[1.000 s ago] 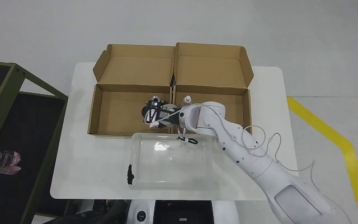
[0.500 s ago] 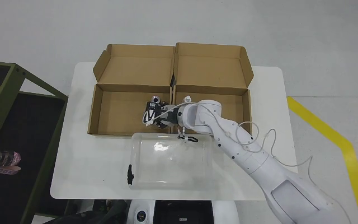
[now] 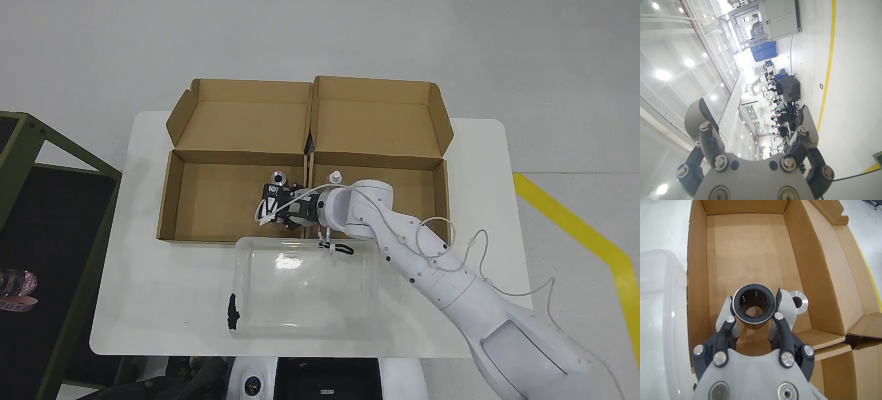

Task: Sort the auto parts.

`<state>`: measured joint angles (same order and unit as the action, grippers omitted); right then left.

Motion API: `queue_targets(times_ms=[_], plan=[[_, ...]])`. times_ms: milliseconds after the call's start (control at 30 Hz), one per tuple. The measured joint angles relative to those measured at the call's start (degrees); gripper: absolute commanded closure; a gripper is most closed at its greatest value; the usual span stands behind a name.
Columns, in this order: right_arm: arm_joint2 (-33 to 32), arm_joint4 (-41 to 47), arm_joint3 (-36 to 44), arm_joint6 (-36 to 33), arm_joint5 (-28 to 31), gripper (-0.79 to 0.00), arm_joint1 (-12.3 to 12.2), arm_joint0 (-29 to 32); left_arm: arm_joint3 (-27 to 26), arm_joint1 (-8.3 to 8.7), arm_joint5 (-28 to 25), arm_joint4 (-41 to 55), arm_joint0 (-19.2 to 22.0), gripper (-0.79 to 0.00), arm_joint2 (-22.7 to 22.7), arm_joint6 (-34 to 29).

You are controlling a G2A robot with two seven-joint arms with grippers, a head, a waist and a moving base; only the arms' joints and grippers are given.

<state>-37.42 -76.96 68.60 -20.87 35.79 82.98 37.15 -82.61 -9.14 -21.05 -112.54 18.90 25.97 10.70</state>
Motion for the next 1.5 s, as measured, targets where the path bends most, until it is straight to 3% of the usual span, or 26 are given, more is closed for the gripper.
queue_targets(times_ms=[133,400,900,1400,1500], plan=[[-0.2,-0.3,-0.4,-0.2,0.2,-0.345,0.1,0.0,0.0,0.00,0.0,0.0,0.0,-0.785,0.0,0.0],[-0.8,-1.1,-0.4,-0.4,0.4,-0.453,0.3,0.0,0.0,0.00,0.0,0.0,0.0,-0.785,0.0,0.0],[-6.5,-0.2,9.4,1.5,1.0,-0.437,-1.1,3.2,0.0,0.00,0.0,0.0,0.0,-0.785,0.0,0.0],[-17.0,-1.3,28.9,1.3,3.1,-0.542,-4.9,15.4,0.0,0.00,0.0,0.0,0.0,-0.785,0.0,0.0],[-19.7,-1.7,32.5,1.5,3.9,-0.606,-5.7,18.5,0.0,0.00,0.0,0.0,0.0,-0.785,0.0,0.0]])
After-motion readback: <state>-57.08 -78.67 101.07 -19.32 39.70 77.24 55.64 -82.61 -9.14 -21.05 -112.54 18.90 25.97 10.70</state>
